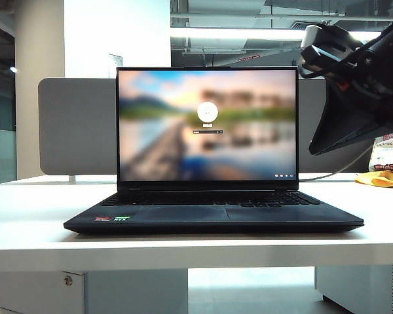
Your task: Open the lid of the laptop and use the keypad to enter the password "123".
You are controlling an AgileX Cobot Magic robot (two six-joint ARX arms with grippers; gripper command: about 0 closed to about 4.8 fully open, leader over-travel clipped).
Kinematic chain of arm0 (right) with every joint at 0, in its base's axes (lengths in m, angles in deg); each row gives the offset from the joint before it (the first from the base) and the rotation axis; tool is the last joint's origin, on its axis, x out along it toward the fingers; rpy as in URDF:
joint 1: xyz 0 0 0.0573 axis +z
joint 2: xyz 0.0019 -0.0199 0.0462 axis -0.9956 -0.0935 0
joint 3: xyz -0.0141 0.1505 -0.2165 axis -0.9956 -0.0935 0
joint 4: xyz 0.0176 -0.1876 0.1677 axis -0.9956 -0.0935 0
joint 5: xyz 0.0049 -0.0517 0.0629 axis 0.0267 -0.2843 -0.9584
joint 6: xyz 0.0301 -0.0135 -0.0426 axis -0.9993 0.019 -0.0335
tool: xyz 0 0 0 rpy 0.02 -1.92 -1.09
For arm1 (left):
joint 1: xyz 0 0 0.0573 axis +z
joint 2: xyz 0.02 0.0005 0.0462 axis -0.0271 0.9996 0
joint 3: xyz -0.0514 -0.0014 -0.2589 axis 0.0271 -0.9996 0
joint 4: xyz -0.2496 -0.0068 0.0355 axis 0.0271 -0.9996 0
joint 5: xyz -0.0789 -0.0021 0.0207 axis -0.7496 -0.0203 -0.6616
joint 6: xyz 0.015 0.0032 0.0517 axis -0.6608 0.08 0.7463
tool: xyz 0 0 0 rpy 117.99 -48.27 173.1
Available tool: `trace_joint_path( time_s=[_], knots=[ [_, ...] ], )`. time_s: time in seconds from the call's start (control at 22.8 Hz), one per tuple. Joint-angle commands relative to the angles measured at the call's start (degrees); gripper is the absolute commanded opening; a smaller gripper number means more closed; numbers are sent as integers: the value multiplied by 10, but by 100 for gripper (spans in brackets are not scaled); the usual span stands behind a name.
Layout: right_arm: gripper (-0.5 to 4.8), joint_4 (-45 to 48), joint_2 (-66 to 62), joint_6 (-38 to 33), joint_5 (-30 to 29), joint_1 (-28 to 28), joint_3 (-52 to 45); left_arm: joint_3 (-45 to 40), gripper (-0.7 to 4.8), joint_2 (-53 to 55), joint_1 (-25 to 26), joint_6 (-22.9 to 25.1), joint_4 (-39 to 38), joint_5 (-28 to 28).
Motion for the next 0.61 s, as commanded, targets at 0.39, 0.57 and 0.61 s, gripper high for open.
trace_joint_path(
  time_s=[0.39,0.57,0.61],
  knots=[
    [0,7,2,0,1,1,3,-294,-4,-83,353,-19,284,-254],
    [0,6,2,0,0,1,3,-333,-4,-130,353,-19,283,-253],
    [0,6,2,0,0,1,3,-334,-4,-130,353,-19,282,-253]
  ],
)
